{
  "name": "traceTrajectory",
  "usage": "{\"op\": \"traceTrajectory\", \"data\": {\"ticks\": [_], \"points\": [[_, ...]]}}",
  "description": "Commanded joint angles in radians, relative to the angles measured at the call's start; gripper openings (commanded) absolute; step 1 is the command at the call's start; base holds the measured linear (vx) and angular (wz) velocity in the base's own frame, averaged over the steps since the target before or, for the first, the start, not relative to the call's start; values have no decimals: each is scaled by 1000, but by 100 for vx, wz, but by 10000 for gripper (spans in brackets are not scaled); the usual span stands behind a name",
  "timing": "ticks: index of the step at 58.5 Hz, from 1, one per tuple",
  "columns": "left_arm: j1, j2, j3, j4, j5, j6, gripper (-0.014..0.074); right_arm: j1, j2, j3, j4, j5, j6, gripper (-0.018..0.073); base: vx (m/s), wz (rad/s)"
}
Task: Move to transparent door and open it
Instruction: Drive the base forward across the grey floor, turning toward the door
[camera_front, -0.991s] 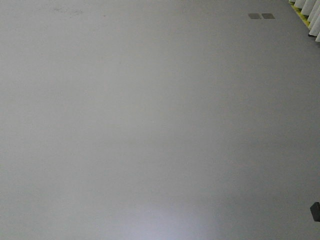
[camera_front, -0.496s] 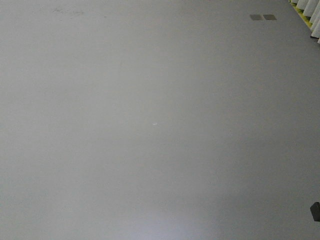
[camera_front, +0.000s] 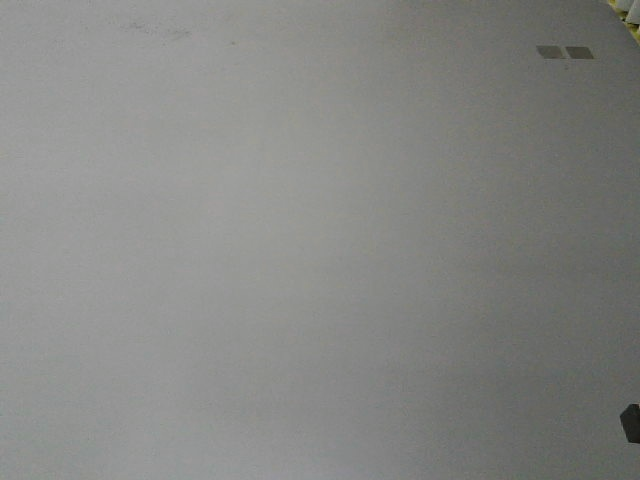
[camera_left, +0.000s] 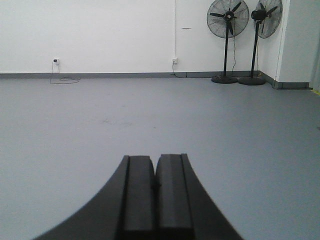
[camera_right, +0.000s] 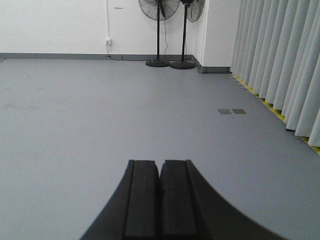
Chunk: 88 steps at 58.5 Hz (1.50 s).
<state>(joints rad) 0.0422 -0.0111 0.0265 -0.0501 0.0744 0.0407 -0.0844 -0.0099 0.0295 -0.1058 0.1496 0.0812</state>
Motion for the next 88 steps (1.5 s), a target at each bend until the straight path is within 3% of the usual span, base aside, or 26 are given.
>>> {"op": "traceTrajectory", "data": {"ticks": [1, 46, 88], "points": [[-6, -3, 30, -3, -80, -6, -6, -4, -14, 14, -4, -86, -7, -5, 46, 1], [-6, -3, 30, -3, -80, -6, -6, -4, -14, 14, -4, -86, -7, -5, 61, 6], [-6, -3, 30, -3, -80, -6, -6, -4, -14, 14, -4, -86, -7, -5, 65, 33]]}}
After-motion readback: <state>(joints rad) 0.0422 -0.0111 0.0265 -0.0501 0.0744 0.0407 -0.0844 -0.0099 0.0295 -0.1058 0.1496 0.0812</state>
